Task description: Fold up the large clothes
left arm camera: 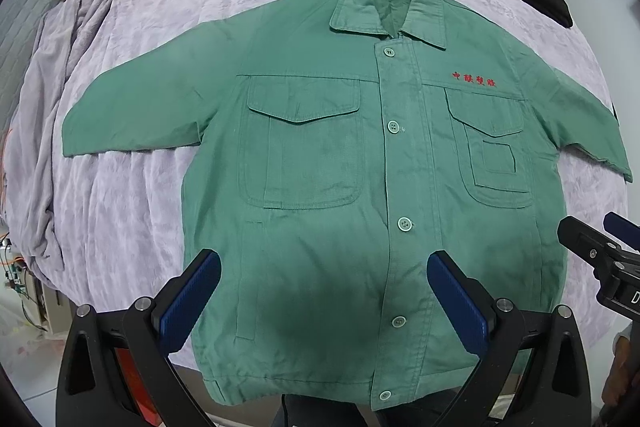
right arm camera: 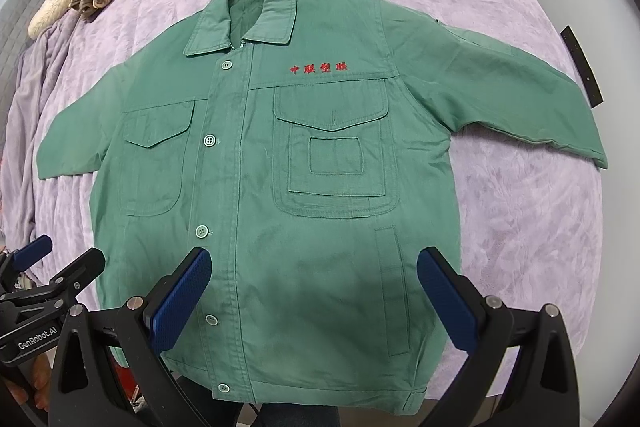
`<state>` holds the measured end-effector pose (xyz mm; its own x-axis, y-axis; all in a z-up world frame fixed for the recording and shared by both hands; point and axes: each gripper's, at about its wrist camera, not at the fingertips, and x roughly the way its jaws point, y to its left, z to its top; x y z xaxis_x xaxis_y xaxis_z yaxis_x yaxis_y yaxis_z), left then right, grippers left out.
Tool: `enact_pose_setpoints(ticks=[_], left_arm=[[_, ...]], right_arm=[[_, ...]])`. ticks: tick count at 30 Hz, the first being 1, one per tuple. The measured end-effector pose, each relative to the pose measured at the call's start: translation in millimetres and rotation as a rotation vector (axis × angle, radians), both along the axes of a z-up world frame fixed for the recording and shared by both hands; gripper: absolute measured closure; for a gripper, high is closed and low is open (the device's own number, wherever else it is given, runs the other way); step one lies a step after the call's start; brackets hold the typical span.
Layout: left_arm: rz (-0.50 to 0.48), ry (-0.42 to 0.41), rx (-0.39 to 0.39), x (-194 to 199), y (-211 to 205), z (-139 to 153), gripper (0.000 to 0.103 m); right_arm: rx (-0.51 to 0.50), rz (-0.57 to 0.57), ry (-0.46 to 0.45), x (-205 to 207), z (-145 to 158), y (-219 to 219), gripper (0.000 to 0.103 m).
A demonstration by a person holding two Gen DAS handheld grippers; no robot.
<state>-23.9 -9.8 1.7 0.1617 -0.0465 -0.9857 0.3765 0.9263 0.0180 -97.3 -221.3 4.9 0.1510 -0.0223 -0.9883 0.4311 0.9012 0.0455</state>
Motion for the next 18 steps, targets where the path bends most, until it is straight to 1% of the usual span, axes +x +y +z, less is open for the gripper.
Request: enact_pose_setpoints(ticks=[18], left_arm=[[0.004, 0.001, 0.009, -2.2, -3.4, -0.8, 0.000]], right_arm=[[0.003, -0.002, 0.000, -2.6, 0.9, -3.2, 0.001]])
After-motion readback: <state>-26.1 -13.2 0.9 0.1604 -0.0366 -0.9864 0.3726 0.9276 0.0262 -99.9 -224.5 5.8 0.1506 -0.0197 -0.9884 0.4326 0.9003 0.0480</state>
